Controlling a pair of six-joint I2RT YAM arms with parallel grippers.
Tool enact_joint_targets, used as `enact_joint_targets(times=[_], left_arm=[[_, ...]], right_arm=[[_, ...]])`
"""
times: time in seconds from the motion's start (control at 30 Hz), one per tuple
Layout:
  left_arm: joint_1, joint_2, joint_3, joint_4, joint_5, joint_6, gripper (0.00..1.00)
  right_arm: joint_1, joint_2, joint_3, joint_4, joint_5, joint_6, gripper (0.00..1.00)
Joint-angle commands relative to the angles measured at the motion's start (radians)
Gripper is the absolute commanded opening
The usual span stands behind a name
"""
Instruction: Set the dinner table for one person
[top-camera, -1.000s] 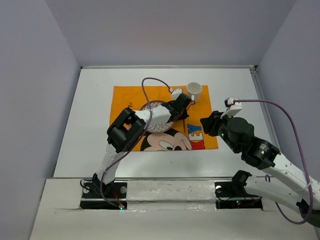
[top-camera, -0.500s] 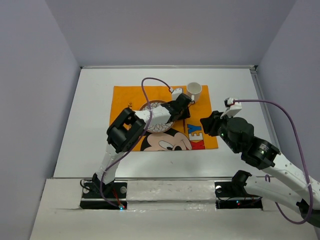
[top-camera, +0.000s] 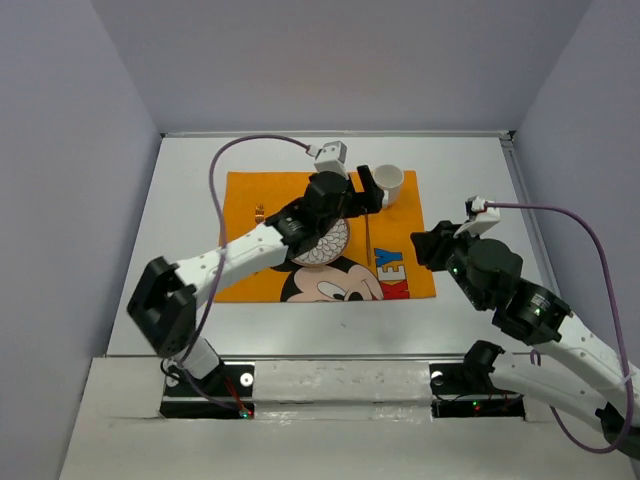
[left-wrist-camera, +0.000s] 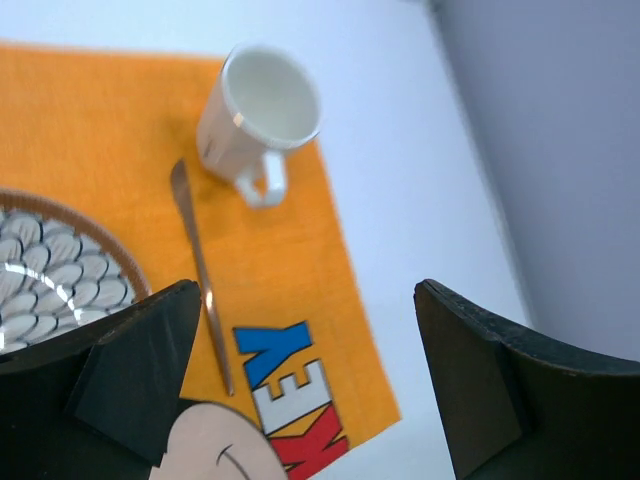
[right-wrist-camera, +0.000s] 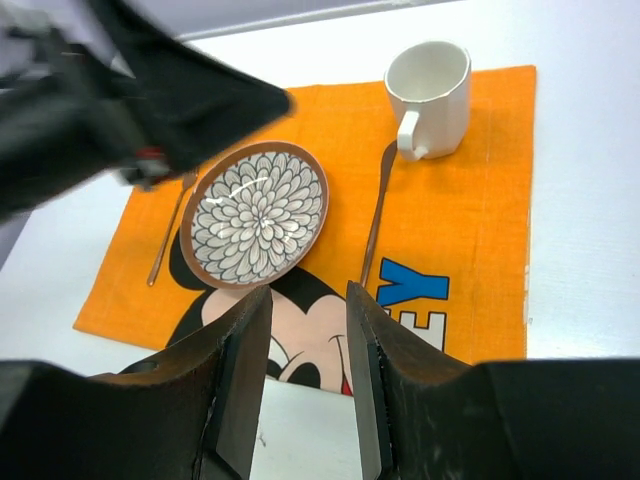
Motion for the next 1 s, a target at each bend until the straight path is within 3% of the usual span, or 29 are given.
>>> enact_joint_targets(times=[0.0,0.03,0.13,0.3,0.33,0.4,0.43,0.53,0.73,0.97], left_arm=[[-0.019,-0.311,-0.146,0.154,-0.088,0.099,0.99],[-0.019,-0.312,-0.182,0.172,-0.089,0.112,0.99],[-0.017,-0.548,-0.282,0.175,-0.160,0.149,0.99],[-0.020,-0.814,-0.379,0.142,-0.244,0.267,0.99],[-0.020,-0.854,-0.391,0.129,-0.246,0.290,0.99],[-0.020,-0.960,-0.404,0.093,-0.269,0.333,0.99],[-0.020,-1.017,-0.408,0.051,-0.276,0.346,0.99],[-0.020,-1.101,-0.413,-0.025,-0.310,0.387,0.99],[-0.020,-1.172,-0.430,-0.098,-0.335,0.479,0.99],[-0.016,-1.227,-0.500,-0.056,-0.355,0.560,0.99]], right_arm=[[-0.007,-0.036,0.022,0.068,0.061,-0.007,0.42],[-0.007,-0.038,0.019,0.069,0.063,-0.007,0.42],[-0.007,-0.024,0.018,0.071,0.069,-0.020,0.43],[-0.007,-0.015,0.010,0.071,0.060,-0.010,0.59],[-0.007,-0.020,0.010,0.071,0.061,-0.011,0.69],[-0.007,-0.029,0.009,0.069,0.078,-0.034,0.78],[-0.007,-0.050,0.004,0.068,0.081,-0.043,0.88],[-0.007,-0.099,-0.008,0.066,0.096,-0.057,1.00],[-0.007,-0.172,-0.044,0.077,0.109,-0.034,0.98],[-0.007,-0.084,-0.050,0.132,0.092,0.016,0.96]])
